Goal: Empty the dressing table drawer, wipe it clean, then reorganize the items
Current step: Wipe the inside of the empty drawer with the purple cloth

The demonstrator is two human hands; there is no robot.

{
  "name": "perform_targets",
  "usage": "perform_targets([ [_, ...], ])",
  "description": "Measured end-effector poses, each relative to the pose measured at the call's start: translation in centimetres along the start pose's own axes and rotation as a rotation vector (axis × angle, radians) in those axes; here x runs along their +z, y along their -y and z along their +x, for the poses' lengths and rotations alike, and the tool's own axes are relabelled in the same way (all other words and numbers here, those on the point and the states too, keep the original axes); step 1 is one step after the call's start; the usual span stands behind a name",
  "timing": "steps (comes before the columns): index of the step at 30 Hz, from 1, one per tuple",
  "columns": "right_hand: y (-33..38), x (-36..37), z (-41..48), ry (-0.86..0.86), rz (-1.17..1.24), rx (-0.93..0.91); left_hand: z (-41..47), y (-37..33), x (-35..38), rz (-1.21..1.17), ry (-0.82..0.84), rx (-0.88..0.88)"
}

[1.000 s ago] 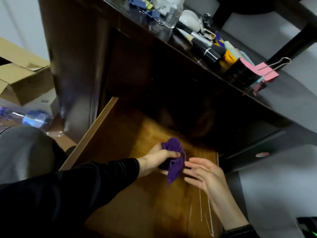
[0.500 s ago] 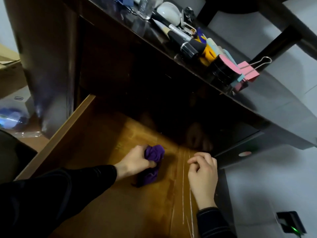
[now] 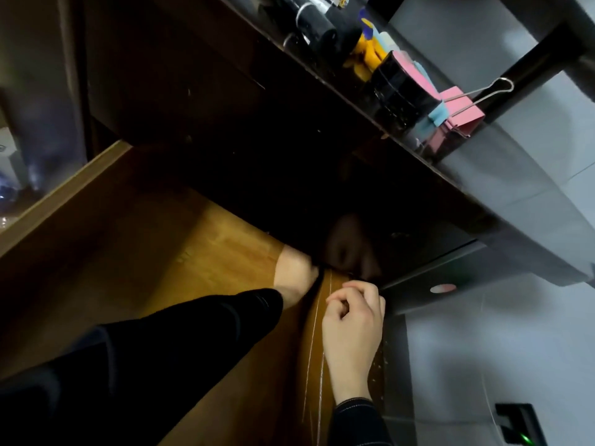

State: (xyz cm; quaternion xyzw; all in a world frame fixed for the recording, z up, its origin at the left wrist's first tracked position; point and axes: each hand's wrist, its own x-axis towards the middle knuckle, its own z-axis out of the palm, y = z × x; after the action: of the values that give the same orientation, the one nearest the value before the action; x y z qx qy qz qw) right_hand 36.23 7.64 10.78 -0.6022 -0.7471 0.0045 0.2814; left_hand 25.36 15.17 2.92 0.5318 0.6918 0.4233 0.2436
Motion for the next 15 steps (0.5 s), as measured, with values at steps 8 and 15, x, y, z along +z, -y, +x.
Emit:
perform_targets([
  [8, 0.0, -0.2, 0.0, 0.008, 0.017, 0.026, -1.8, 2.6, -2.6, 0.165, 0.127, 0.424],
  [15, 0.3, -0.3, -0.2, 0.006, 0.016, 0.016, -0.4, 1.6, -3.0, 0.079, 0.072, -0.053],
])
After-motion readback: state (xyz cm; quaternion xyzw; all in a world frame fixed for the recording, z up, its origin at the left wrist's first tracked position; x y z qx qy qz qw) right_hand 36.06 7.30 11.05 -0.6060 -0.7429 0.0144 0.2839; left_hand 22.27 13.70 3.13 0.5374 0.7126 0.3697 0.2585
